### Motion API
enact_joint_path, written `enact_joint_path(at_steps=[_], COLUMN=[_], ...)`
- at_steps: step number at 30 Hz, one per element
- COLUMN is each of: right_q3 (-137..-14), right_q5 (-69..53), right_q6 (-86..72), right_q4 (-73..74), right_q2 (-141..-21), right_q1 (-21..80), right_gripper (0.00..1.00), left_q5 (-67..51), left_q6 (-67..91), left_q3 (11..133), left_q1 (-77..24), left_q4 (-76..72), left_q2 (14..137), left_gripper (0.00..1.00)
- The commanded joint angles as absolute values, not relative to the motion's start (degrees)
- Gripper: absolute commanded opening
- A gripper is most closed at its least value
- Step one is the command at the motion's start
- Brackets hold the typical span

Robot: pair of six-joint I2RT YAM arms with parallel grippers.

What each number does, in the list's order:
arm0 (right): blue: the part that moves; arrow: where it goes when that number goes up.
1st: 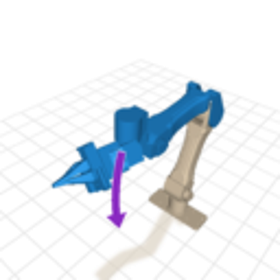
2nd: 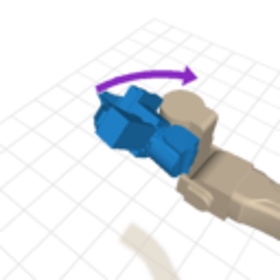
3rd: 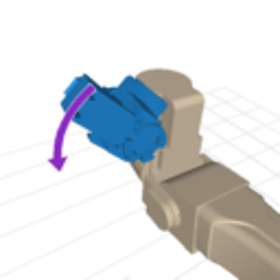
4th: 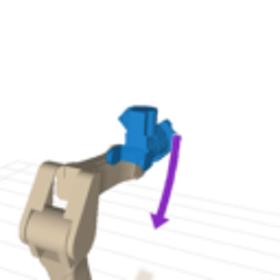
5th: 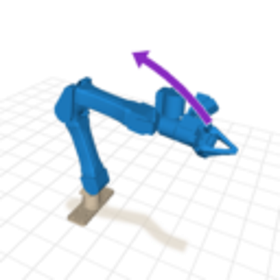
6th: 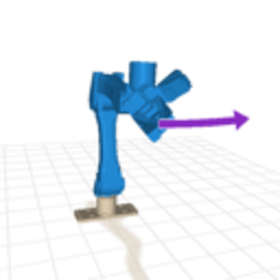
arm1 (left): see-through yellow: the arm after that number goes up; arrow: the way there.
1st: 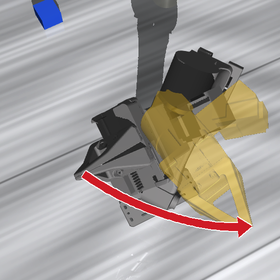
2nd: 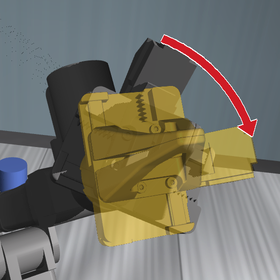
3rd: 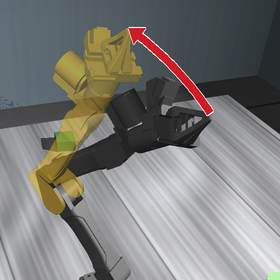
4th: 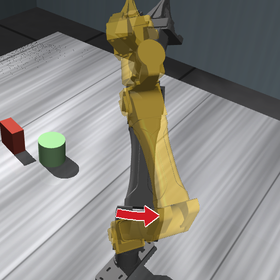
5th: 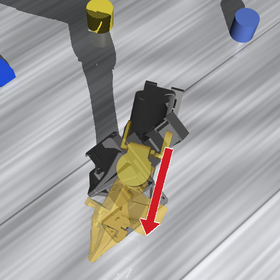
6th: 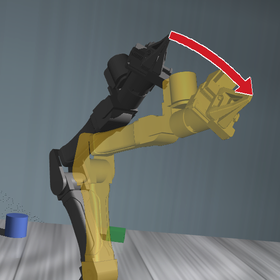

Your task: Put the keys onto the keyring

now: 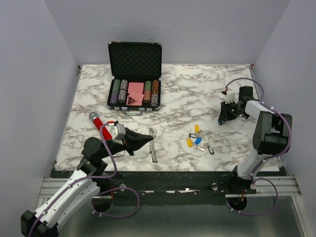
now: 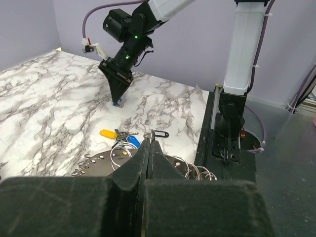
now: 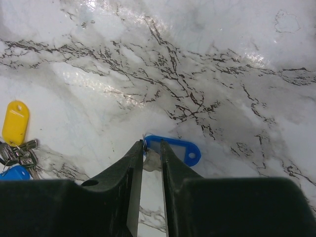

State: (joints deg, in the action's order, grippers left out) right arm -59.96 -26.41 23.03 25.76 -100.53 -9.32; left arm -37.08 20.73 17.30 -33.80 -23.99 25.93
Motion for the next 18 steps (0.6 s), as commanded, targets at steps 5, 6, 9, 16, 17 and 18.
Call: enact_joint_path(at_steps=[5,6,9,16,17,18], right_q3=[-61.6,-61.6,-61.7,-61.6,-61.6,-61.6], right_q5=[-27.5,-27.6,-27.9,-28.6,-28.6,-28.6], right_q6=[24.2,24.2,24.3,24.5,24.5,24.5], right_q4=[27.2,27.2,27.4,27.8,27.9,27.9], right_q2=[-101.2,-101.3,-101.1,-101.0,-101.2,-101.2], right_q1=[-8.9,-8.9,-8.8,-8.8,-8.8,-8.9], right_gripper=[0.26,0.26,0.25,0.26,0.26,0.26], left_q5=[-36.1,-36.0,-36.0,-36.0,-36.0,-35.9], left_q6=[20.6,20.6,20.6,20.6,20.6,20.6], left_q3=[17.1,17.1,17.1,17.1,17.1,17.1], left_q1=[-33.6,-33.6,-33.5,-33.5,-33.6,-33.6], left_q4=[-26.5,-26.5,-26.5,-26.3,-26.4,-26.4], left_q2=[25.9,25.8,25.8,25.7,25.8,25.8], left_gripper=[0.00,0.00,0.00,0.00,0.00,0.00])
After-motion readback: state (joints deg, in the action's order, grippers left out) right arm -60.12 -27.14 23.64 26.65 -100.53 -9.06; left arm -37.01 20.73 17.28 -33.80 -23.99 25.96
